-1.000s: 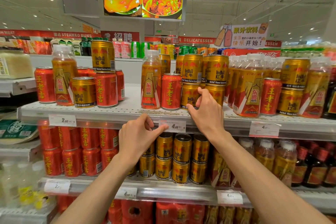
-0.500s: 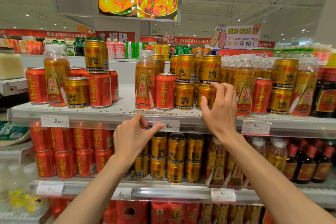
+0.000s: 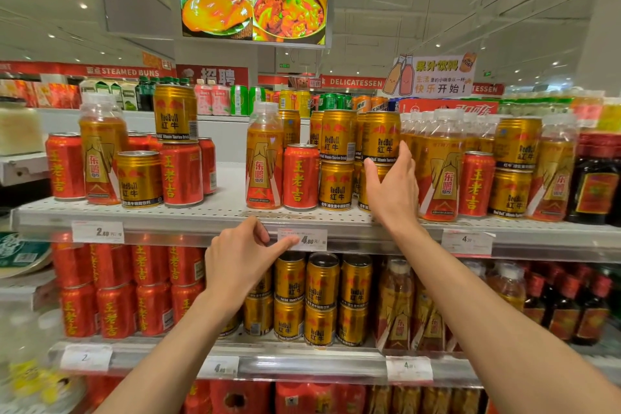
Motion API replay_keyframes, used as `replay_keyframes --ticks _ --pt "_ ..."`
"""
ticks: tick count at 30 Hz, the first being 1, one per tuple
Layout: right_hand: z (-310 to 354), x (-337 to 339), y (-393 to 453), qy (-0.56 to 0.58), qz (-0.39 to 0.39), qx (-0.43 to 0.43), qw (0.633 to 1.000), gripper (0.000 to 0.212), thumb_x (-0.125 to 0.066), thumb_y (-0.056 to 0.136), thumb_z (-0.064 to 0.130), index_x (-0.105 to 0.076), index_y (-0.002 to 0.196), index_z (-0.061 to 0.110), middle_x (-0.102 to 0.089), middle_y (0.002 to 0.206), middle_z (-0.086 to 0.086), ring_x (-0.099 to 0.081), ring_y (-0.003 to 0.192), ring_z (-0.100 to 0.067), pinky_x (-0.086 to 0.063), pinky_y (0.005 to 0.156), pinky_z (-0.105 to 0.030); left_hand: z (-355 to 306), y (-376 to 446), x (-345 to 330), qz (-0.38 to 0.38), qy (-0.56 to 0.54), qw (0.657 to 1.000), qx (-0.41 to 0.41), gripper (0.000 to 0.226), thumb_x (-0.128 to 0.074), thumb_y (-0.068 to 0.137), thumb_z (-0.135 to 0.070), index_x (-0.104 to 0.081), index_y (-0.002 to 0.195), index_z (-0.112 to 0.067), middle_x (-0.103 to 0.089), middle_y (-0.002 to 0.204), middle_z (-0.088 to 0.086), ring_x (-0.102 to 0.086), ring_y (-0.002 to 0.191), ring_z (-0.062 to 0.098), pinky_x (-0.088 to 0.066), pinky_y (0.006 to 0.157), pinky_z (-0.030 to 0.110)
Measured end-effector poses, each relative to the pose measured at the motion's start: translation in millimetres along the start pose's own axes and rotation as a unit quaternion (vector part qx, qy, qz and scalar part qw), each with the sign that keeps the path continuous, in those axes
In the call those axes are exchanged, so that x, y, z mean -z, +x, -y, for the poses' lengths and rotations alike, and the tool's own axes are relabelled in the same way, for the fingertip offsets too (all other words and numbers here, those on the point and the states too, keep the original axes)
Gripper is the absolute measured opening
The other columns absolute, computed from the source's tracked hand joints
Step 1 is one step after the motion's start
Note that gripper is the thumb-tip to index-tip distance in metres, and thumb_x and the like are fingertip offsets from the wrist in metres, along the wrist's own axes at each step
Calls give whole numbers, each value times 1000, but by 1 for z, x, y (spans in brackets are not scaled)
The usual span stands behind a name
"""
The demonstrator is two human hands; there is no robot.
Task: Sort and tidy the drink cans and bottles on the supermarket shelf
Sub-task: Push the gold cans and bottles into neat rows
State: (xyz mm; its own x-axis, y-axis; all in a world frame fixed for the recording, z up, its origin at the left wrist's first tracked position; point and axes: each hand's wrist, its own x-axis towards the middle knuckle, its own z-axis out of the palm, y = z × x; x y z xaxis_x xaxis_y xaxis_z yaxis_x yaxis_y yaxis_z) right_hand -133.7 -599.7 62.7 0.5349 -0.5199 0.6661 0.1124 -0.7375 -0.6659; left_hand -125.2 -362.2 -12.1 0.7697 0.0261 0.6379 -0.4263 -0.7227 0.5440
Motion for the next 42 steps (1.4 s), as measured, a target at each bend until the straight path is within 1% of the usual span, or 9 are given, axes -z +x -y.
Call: replay_keyframes --ticks 10,16,20,24,28,31,37,40,42 --pt "-3 5 1 3 -5 18 1000 77 -56 98 50 -19 158 19 -40 155 -7 -45 138 -28 -40 108 -45 -1 0 -1 -3 1 1000 6 62 -69 66 -84 -54 69 -24 -67 64 -9 -68 72 21 -54 66 36" --pt "-17 17 -9 -42 101 -5 994 94 -64 95 42 -1 161 21 -34 160 -9 -41 142 -31 -34 115 -50 -2 -1 0 -4 0 1000 4 61 -69 67 -84 -55 71 -24 -67 64 -9 -67 72 20 -52 66 35" --pt "-29 16 -14 -113 139 -5 984 90 -66 93 41 -11 158 15 -52 145 -13 -56 127 -33 -48 105 -51 -2 -2 0 -2 -5 1000 11 61 -69 66 -84 -55 71 -24 -67 64 -9 -68 73 21 -54 67 36" --pt "-29 17 -18 -111 137 11 984 90 -69 91 43 -16 157 13 -54 143 -10 -55 130 -30 -42 109 -49 -3 -4 1 0 -6 1000 14 61 -70 66 -83 -56 72 -24 -67 64 -9 -68 72 21 -55 67 36" --pt "-29 19 -20 -120 149 27 981 90 -64 94 44 -9 159 16 -51 148 -9 -53 132 -30 -44 110 -51 -5 -4 2 0 -8 1000 14 61 -69 66 -84 -55 73 -25 -67 63 -10 -68 71 19 -55 66 36" --pt "-28 20 -19 -133 169 29 976 90 -60 97 43 -2 160 15 -48 152 -9 -52 134 -30 -37 113 -49 -5 -4 3 4 -6 1000 14 60 -69 67 -83 -55 73 -25 -67 64 -10 -68 71 18 -54 66 36" --pt "-29 22 -21 -150 171 32 973 92 -56 98 48 4 160 17 -48 153 -10 -56 129 -31 -50 104 -51 -5 -6 3 8 -6 1000 13 59 -69 68 -82 -56 74 -25 -67 65 -10 -67 71 18 -55 67 37" --pt "-29 27 -30 -162 170 31 972 88 -53 99 50 -2 161 14 -39 160 -9 -45 141 -30 -43 111 -50 -4 -7 2 7 -4 1000 5 56 -68 70 -81 -56 76 -26 -67 66 -10 -67 70 17 -55 66 36" --pt "-31 33 -44 -155 156 45 974 77 -50 101 49 -16 160 13 -37 161 -6 -38 146 -27 -33 117 -47 -2 -8 2 6 -1 1000 -1 52 -68 75 -77 -56 77 -27 -67 66 -11 -67 71 17 -56 67 36"
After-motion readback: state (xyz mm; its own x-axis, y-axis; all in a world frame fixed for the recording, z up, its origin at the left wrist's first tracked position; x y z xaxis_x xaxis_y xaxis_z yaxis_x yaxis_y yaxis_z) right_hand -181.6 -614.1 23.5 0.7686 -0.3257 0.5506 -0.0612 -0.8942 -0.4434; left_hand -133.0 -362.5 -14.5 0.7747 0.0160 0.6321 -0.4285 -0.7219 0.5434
